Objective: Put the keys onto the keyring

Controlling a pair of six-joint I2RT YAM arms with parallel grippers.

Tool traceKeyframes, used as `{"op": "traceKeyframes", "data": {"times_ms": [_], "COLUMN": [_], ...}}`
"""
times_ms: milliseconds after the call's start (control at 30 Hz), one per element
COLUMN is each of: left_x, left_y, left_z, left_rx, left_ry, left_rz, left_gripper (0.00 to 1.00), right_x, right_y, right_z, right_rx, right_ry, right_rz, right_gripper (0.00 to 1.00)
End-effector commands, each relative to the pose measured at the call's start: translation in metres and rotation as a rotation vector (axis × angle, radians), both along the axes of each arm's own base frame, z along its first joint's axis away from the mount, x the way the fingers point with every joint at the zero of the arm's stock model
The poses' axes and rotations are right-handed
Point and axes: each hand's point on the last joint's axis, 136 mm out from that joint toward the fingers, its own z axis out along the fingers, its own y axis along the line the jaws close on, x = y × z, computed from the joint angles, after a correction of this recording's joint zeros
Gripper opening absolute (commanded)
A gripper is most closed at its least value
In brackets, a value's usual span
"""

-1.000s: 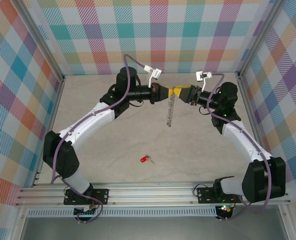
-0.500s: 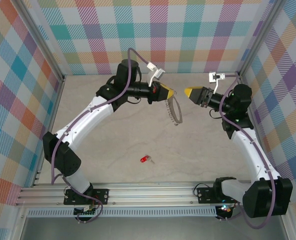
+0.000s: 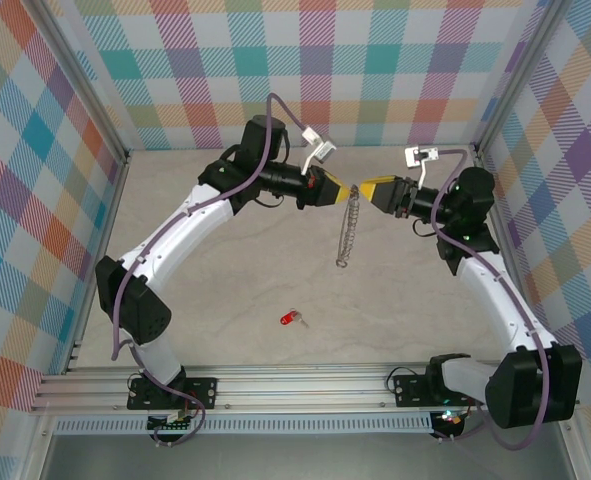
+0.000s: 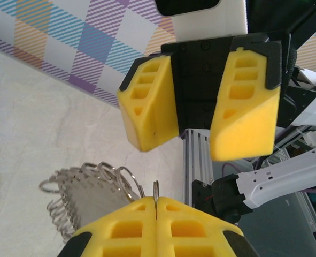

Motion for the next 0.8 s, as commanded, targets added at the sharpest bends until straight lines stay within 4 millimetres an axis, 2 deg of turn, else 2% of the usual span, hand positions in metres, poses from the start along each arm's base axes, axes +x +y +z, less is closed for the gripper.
{"op": "traceKeyframes", "data": {"times_ms": [0, 400, 533, 667, 767], "left_x": [-0.011, -0.01, -0.009, -0.008, -0.004], "left_y": [-0.003, -0.004, -0.005, -0.006, -0.006], "left_z": [0.024, 0.028, 0.028, 0.029, 0.03], "left_rx": [-0.048, -0.057, -0.057, -0.059, -0.059], "left_ry": [-0.046, -0.05, -0.051, -0.049, -0.045], "left_rz": [-0.052, -0.052, -0.051, -0.051, -0.022], "left_gripper": [0.0, 0.0, 0.0, 0.0, 0.0], "right_x": [-0.007, -0.017, -0.019, -0.018, -0.013], "right_y": [0.007, 0.02, 0.023, 0.023, 0.021], "right_z": [0.006, -0.002, -0.004, -0.006, -0.007], "right_rx": [-0.001, -0.017, -0.021, -0.026, -0.032], "right_ry": [-0.052, -0.043, -0.041, -0.042, -0.043], "right_rz": [0.045, 0.098, 0.109, 0.1, 0.064], "right_gripper": [0.37, 0.2, 0.18, 0.0, 0.0]}}
